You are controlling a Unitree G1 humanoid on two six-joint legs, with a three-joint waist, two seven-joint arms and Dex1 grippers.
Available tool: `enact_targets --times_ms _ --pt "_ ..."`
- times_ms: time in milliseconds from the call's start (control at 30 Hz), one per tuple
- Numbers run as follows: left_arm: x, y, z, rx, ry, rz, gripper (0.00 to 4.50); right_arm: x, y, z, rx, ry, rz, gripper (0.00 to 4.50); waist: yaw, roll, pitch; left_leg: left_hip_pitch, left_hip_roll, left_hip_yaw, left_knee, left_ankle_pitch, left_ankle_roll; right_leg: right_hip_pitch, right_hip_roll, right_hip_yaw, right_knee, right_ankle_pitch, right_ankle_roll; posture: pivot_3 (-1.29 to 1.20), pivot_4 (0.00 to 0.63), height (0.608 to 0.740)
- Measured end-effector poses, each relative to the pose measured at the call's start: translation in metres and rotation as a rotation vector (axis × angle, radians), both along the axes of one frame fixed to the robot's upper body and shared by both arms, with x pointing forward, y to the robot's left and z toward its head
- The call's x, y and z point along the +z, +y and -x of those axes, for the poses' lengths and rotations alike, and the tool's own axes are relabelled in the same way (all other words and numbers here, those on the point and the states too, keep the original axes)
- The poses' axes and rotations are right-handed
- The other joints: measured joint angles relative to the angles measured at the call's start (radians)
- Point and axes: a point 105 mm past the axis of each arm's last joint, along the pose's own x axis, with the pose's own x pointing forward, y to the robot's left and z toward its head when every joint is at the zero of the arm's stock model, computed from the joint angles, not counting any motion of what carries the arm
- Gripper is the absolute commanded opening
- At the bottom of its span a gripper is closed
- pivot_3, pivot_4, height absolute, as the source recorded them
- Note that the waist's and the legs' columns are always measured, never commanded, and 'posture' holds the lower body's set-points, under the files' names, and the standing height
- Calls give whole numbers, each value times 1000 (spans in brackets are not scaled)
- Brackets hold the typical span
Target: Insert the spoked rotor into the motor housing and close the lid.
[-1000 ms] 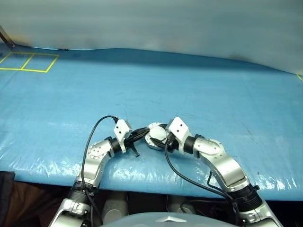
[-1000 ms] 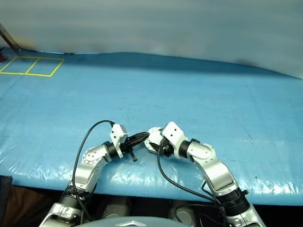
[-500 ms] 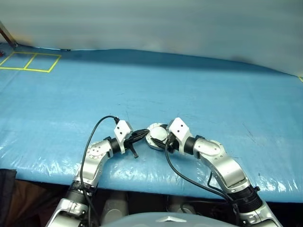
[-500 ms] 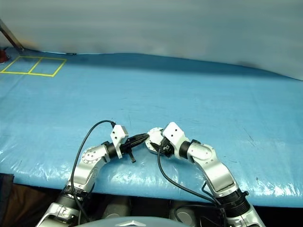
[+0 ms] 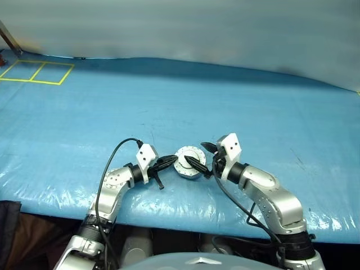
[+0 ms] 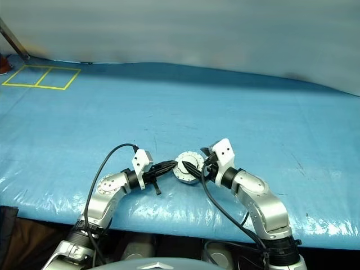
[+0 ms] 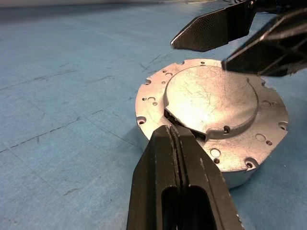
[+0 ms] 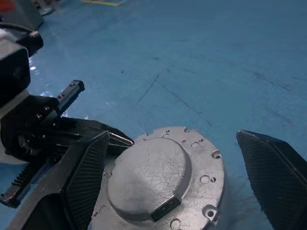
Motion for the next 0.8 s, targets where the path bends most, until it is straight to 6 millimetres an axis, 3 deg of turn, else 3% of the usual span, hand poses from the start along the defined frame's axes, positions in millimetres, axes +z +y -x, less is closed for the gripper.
enact_targets --times_ms 300,567,700,800 --pt "0 -2 1 -7 -10 2 0 -19 -31 8 -162 283 -268 4482 2 1 -1 -2 0 0 -3 -1 2 0 0 0 -6 0 0 0 150 740" --pt "0 -2 1 -8 -13 -1 0 -41 -26 17 -192 506 -482 4482 0 5 -2 -2 0 0 -3 -1 2 0 0 0 -7 0 0 0 150 740" --pt "0 -2 1 -7 -17 -7 0 -45 -21 20 -176 553 -530 3615 -1 7 -3 -2 0 0 -3 -1 2 0 0 0 -7 0 0 0 150 740" --pt "0 -2 1 -8 -21 -11 0 -47 -16 22 -157 583 -574 2701 -2 8 -4 -2 0 0 -3 -1 2 0 0 0 -7 0 0 0 150 740"
